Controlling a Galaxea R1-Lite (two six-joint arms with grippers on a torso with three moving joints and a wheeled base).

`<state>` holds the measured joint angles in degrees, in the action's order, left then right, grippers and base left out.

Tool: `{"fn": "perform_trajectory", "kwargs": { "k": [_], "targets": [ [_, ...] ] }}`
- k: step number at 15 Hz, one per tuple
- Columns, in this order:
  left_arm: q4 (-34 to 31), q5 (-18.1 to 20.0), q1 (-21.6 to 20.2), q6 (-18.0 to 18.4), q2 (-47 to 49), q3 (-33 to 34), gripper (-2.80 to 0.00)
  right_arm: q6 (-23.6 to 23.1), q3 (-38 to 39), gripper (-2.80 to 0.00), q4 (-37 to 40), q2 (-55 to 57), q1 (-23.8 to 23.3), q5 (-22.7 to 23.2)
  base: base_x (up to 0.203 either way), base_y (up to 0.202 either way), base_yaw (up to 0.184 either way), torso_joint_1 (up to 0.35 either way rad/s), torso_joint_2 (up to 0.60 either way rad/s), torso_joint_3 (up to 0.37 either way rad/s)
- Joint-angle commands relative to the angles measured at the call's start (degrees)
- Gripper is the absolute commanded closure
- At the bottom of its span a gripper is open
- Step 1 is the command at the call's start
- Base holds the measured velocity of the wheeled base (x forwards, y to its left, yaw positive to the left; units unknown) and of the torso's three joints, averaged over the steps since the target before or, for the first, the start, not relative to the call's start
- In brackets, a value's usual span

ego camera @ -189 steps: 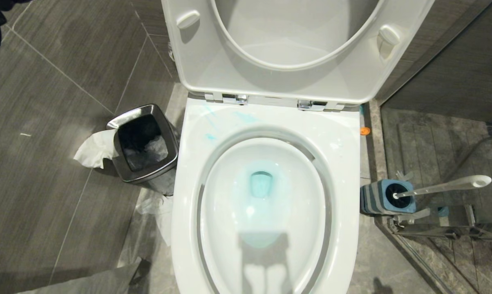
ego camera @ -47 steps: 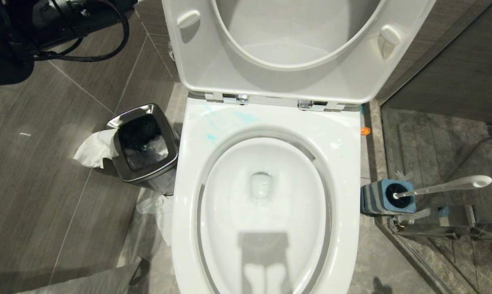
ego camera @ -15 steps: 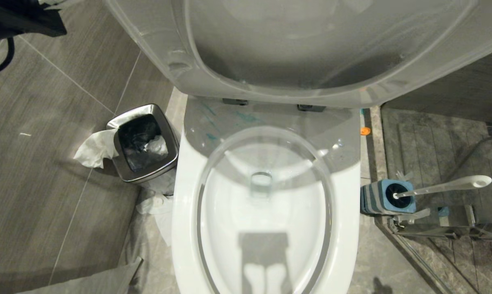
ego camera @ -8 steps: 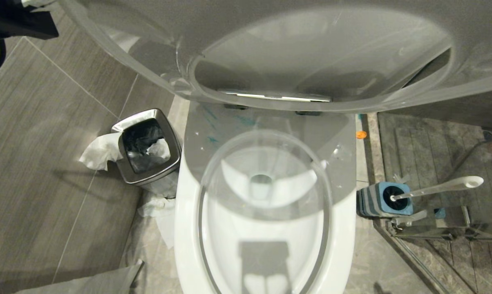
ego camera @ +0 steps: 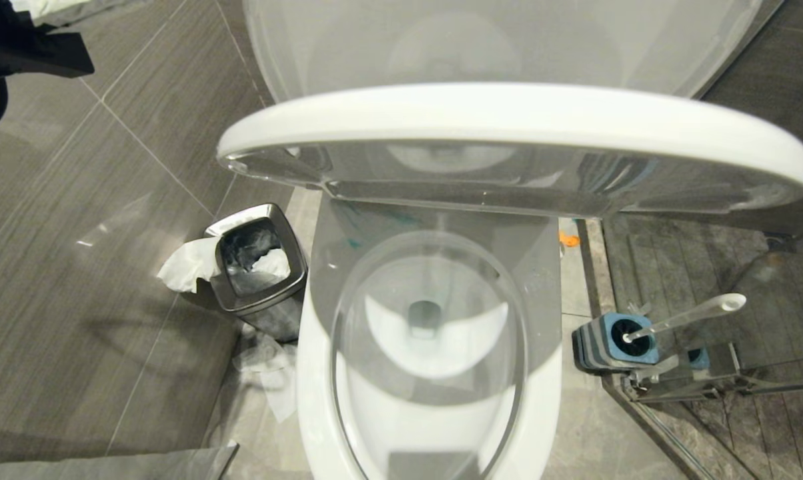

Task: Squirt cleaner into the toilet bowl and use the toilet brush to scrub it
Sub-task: Close the toilet lid

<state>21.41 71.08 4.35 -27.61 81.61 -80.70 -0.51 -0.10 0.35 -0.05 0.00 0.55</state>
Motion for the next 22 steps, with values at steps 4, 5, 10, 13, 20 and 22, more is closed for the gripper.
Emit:
{"fn": "perform_trajectory", "kwargs": {
  "k": [4,5,10,13,20,22],
  "targets": [
    [0.13,1.90,0.22,-0.16,-2.63,3.20,0.00,-0.02,0.01,0.00,0.00,0.05,0.00,0.05,0.000,0.000,0.000,0.001,0.01,0.206],
    [0.13,2.68,0.28,-0.16,-3.17,3.44,0.00,-0.02,0.01,0.00,0.00,0.05,0.00,0.04,0.000,0.000,0.000,0.001,0.00,0.204],
    [0.41,2.97,1.22,0.03,-6.46,5.03,0.00,-0.02,0.01,0.00,0.00,0.05,0.00,0.07,0.000,0.000,0.000,-0.001,0.00,0.057],
    [0.43,-1.36,0.76,-0.17,-8.89,4.73,0.00,-0.02,0.01,0.00,0.00,0.05,0.00,-0.02,0.000,0.000,0.000,0.000,0.00,0.000],
    [-4.69,-21.38,0.75,-36.99,-8.84,-12.91,0.00,-0.02,0.01,0.00,0.00,0.05,0.00,-0.02,0.000,0.000,0.000,0.000,0.00,0.000],
    [-15.87,-22.89,0.39,-27.84,-7.21,-16.99,0.00,-0.02,0.01,0.00,0.00,0.05,0.00,0.07,0.000,0.000,0.000,0.000,0.00,0.000]
  ]
}}
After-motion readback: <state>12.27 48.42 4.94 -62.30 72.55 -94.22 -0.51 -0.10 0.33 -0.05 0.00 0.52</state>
